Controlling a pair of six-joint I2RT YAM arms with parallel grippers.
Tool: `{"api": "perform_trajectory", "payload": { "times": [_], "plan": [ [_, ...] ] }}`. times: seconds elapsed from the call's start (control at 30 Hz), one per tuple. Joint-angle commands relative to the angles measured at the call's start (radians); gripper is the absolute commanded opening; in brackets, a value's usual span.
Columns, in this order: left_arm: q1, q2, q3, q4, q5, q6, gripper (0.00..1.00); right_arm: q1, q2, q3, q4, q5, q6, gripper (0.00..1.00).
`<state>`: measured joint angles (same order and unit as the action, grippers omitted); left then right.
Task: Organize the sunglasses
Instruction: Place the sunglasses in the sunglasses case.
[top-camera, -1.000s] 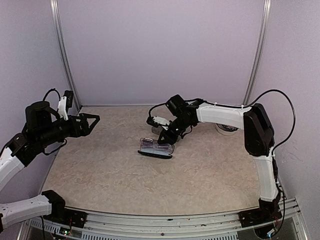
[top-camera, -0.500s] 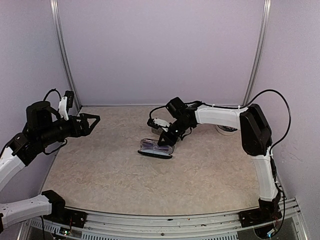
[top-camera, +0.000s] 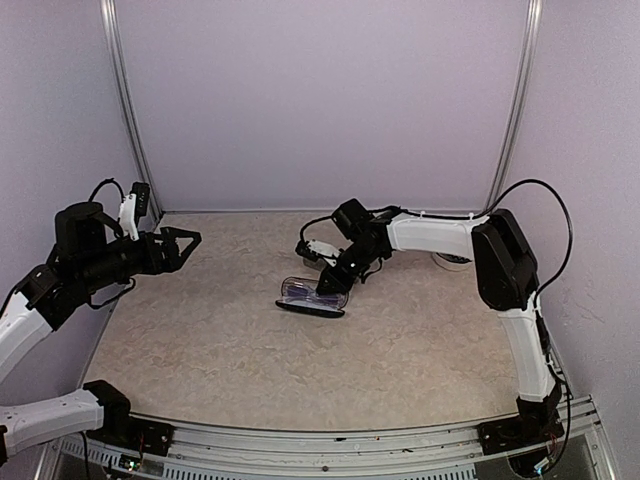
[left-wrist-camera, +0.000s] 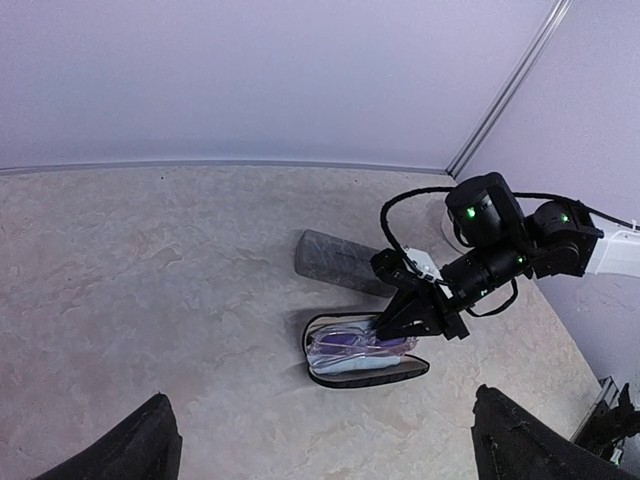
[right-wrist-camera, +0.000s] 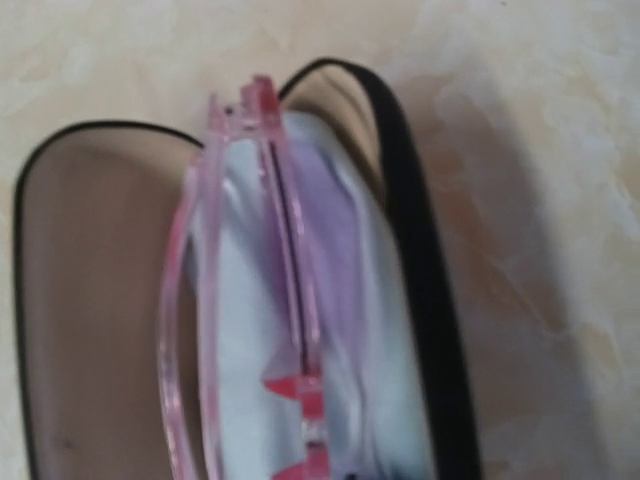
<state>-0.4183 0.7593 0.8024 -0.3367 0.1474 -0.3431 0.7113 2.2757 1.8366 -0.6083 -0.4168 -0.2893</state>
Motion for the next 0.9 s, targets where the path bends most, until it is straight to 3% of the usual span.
{"api": "perform_trajectory", "payload": {
  "times": [0.0,0.4,0.87],
  "plan": [
    [0.012,0.003,-0.011,0.030,0.011,0.003,0.99,-0.010,0.015,0.023,0.015,0.027,0.011,0.16],
    [0.021,0.006,-0.011,0.031,0.014,0.003,0.99,-0.010,-0.060,-0.024,0.089,0.066,0.038,0.25],
    [0.028,0.021,-0.016,0.038,0.031,-0.014,0.99,-0.010,-0.257,-0.206,0.242,0.096,0.115,0.34]
  ]
}}
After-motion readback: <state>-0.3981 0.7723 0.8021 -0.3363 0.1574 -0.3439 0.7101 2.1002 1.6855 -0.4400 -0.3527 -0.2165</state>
